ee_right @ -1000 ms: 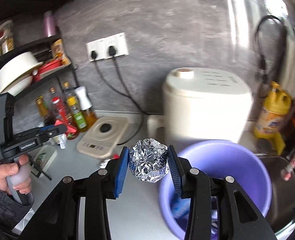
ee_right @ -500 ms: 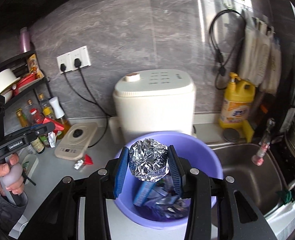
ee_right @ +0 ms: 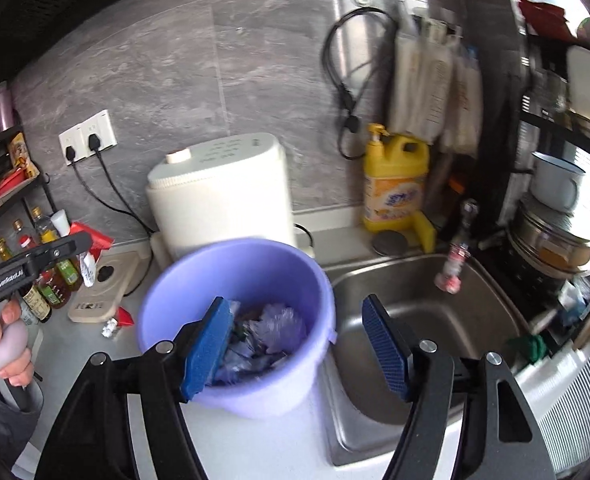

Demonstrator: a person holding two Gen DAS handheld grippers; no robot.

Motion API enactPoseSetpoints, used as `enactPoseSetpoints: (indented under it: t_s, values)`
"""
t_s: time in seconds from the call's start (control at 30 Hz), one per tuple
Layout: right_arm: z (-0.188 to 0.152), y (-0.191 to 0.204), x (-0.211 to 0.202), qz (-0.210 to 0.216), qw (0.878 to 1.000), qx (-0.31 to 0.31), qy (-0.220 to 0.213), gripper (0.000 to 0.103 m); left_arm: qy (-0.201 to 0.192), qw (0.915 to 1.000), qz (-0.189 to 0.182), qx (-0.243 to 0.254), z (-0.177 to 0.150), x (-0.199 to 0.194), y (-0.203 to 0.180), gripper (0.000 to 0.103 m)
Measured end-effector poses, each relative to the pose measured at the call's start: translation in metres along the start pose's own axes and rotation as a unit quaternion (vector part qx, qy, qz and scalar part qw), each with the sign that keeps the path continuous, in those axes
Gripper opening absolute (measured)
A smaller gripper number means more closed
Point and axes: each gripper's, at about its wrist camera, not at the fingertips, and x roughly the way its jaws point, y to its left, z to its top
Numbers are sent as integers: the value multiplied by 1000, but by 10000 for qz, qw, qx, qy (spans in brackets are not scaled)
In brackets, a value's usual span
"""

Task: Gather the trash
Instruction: 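Carry the foil ball and wrapper to the bucket and release both inside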

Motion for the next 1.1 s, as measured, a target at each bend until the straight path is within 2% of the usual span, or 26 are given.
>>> enactPoseSetpoints:
  t_s: [0.33, 0.57, 0.63, 0.67, 0.7, 0.8, 0.97, 1.1]
  values:
    - [-24, -37, -36, -422, 9979, 473, -90, 69, 173, 9973, -613, 362, 10, 39, -50, 27]
    - [-31, -43, -46, -519, 9967, 612, -141, 69, 170, 9950, -837, 520, 17, 51, -68, 29]
    - [-31, -43, -46, -520, 9966, 620, -147, 69, 201, 9944, -910, 490, 17, 56, -69, 41]
    - [-31, -42, -46, -517, 9965, 639, -149, 69, 193, 9944, -928, 461, 18, 56, -68, 61]
    - [-32, -42, -47, -518, 9964, 653, -150, 69, 66, 9946, -953, 417, 18, 52, -67, 71]
    - [-32, -39, -45, -473, 9965, 675, -152, 71, -133, 9947, -947, 368, 19, 39, -58, 88]
    - [-26, -28, -38, -301, 9974, 623, -192, 72, -74, 9979, -565, 296, 20, 30, -33, 94]
    - [-20, -13, -27, -92, 9982, 554, -209, 79, -90, 9994, -241, 222, 16, 15, -11, 97]
